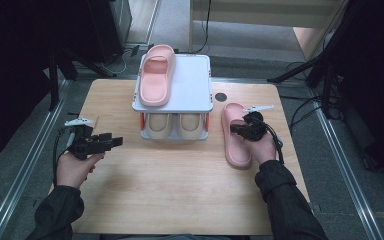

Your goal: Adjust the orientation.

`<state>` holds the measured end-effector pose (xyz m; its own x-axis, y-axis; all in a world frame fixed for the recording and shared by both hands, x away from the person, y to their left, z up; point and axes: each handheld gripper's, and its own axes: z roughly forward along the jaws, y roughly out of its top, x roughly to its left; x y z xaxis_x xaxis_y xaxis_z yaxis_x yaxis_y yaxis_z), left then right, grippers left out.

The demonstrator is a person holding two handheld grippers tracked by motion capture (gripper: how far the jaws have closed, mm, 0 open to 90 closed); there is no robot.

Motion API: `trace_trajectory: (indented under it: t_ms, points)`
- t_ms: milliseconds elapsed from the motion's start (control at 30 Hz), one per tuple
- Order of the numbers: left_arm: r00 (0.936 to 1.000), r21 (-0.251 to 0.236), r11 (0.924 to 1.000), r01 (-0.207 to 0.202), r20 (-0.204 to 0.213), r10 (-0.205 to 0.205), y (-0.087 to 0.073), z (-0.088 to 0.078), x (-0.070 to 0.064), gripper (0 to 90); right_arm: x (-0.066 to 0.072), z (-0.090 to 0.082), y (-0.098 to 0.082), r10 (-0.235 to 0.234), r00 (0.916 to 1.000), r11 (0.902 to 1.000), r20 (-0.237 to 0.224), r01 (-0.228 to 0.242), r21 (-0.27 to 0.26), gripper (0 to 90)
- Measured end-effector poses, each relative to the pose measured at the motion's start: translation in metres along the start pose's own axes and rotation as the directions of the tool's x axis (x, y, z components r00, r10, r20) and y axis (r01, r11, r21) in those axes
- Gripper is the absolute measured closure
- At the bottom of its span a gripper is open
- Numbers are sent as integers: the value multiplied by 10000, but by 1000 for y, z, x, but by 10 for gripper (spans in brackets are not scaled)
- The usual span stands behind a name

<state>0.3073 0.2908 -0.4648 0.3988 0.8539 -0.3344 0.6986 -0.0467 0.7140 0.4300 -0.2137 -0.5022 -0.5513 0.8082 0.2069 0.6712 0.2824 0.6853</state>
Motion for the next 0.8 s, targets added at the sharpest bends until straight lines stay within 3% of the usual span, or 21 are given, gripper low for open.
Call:
trace_trajectory:
  t_ms: [233, 533, 800]
  points:
    - [10000, 211, 9998, -28, 23, 28, 6, 11, 3, 402, -1, -21, -7, 75, 10000, 9985, -49, -78, -540, 791]
    - [9996, 311, 9994, -167, 218, 160, 18, 24, 2, 400, -3, -43, -21, 45, 9995, 9940, 326, -9, -1098, 730]
    - [9988, 319, 9995, 85, 477, -100, 25, 33, 10, 403, -14, -58, -33, 520, 9955, 9879, 795, -396, -1501, 661]
